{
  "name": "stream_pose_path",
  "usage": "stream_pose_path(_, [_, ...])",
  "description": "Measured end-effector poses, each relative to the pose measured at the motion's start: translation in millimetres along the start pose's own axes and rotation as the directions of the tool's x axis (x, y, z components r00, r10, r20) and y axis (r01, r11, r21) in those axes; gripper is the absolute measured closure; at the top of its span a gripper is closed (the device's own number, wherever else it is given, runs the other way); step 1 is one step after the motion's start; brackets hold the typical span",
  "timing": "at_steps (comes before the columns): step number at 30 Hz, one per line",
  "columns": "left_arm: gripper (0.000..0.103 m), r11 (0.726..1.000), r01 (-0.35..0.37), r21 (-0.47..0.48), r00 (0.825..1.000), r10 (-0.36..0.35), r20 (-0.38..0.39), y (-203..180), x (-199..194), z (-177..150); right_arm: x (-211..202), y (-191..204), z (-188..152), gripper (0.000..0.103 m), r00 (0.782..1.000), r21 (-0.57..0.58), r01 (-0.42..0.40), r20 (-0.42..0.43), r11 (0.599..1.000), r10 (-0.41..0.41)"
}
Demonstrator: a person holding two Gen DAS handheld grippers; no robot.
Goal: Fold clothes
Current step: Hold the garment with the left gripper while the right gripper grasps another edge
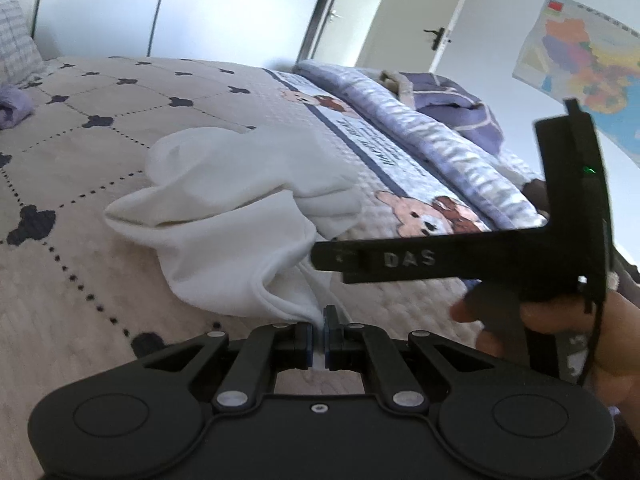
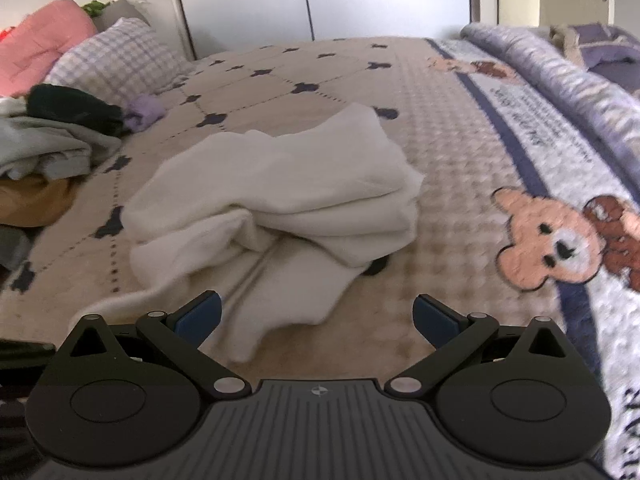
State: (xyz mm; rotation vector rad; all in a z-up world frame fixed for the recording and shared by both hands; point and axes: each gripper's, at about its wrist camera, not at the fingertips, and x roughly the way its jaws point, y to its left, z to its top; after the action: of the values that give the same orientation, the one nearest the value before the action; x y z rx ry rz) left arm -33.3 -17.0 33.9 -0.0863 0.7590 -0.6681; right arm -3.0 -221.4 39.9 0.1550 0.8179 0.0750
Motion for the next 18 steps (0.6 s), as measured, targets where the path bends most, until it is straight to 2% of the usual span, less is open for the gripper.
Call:
stream_pose_path(11, [0.102, 0.996, 0.088, 0.035, 0.996, -0.086, -0.035, -5.2, -19.6, -16.5, 0.7, 0.4, -8.5, 0.000, 0.995, 0.078, -0.085, -0.051, 0.993, 0.089])
stream_pose_path(18, [0.102, 0.989, 0.133, 0.057, 0.990, -0.130, -0.061, -7.0, -30.5, -27.5, 8.0, 3.7, -14.9, 0.000, 0.992, 0.089, -0.093, -0.079, 0.992, 0.100])
